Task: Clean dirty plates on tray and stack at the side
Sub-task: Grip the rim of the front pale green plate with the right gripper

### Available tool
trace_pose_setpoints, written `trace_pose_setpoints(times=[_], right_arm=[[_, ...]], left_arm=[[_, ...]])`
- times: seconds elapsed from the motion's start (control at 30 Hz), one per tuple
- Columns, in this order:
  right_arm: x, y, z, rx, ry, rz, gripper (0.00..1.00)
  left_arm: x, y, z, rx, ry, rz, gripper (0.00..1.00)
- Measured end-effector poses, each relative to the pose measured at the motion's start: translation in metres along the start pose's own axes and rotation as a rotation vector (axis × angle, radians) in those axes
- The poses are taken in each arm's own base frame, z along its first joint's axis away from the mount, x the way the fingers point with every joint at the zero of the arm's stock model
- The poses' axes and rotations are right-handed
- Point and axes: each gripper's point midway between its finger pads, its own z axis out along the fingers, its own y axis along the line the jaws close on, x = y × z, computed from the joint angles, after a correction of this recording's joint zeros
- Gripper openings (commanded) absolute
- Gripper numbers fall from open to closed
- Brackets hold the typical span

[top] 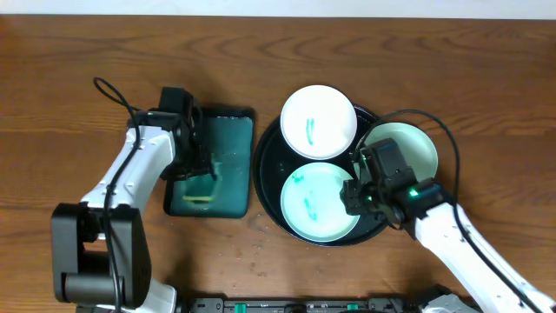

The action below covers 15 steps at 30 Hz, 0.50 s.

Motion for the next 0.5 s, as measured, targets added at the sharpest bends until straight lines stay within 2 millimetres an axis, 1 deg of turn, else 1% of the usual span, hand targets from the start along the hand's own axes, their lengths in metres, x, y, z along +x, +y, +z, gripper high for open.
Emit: trace_pose_setpoints(times=[0.07,0.13,0.23,0.3,0.4,0.5], right_arm=[[0.0,0.0,-0.004,-0.002,-0.007,0.004,0.46],[0.001,0.0,-0.004,-0.001,-0.004,0.01,0.46],[0.002,-0.002,0.0,0.013,0.008,0.034,0.46],[0.005,-0.009,0.006,0.047,0.026,0.073,0.46],[0.011,-0.018,0.016,0.096,0.06,0.126,0.48],[0.016,-0.024,0.026,0.123,0.088,0.16,0.55]], left_arm=[[0.0,0.0,0.003,-0.002,0.005,0.0,0.47],[-0.001,0.0,0.005,-0.002,0.006,-0.003,0.47],[-0.001,0.0,0.008,-0.004,0.012,-0.003,0.47],[-0.002,-0.001,0.01,-0.003,0.009,-0.001,0.46],[-0.003,-0.004,0.017,0.001,-0.003,0.008,0.35],[0.003,-0.006,0.027,-0.011,0.005,0.029,0.22]])
